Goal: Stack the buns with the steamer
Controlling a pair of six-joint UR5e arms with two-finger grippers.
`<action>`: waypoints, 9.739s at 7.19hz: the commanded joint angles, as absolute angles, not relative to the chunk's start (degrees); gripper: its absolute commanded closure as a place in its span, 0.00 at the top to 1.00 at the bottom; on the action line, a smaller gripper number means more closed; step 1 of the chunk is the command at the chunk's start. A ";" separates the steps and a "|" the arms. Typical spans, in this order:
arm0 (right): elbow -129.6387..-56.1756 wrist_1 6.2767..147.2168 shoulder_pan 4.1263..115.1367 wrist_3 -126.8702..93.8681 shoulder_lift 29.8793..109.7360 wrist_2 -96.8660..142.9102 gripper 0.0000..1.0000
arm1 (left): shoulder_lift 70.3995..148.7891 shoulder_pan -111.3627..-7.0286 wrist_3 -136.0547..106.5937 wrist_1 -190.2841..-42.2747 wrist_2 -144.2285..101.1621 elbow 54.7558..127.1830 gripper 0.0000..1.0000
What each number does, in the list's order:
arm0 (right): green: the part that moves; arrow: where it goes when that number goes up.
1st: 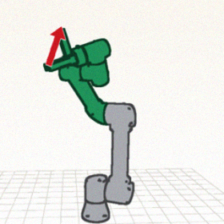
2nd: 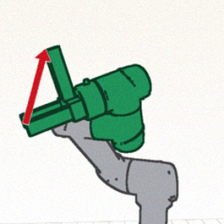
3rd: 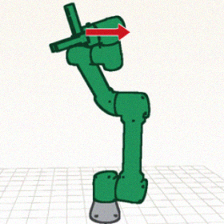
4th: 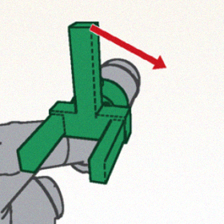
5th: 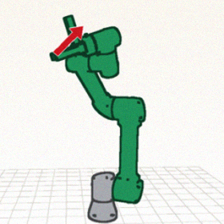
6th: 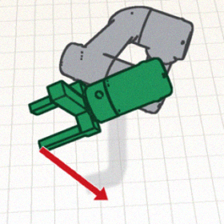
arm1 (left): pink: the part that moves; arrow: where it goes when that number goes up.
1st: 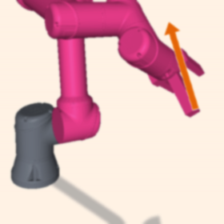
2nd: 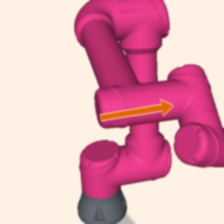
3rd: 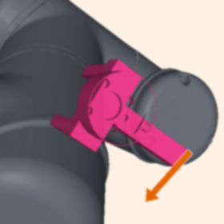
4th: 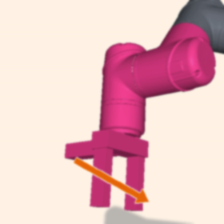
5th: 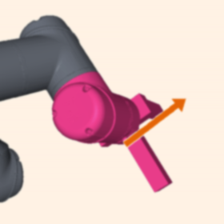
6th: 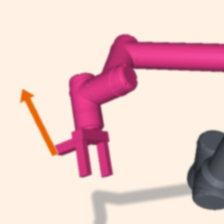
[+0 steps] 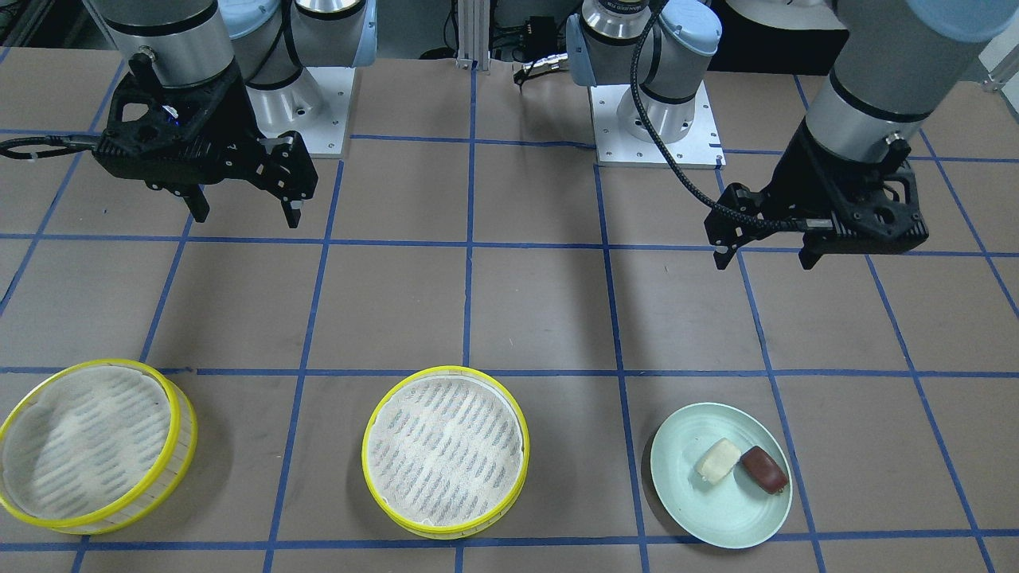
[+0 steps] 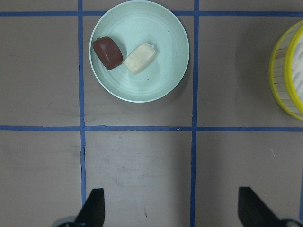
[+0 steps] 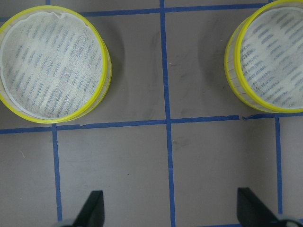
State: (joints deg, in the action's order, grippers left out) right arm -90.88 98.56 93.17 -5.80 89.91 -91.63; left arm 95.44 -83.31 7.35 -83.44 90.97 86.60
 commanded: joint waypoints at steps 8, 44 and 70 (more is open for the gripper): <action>-89.91 103.69 68.59 23.69 84.05 -93.07 1.00 | 121.09 -80.77 43.85 -48.97 91.14 91.41 0.98; -90.53 114.08 73.65 16.52 74.36 -87.98 0.00 | 116.18 -72.69 15.27 -59.77 88.06 84.19 1.00; -90.26 124.45 97.72 -23.80 64.70 -88.77 0.00 | 115.93 -81.03 -5.89 -50.71 82.71 88.33 0.00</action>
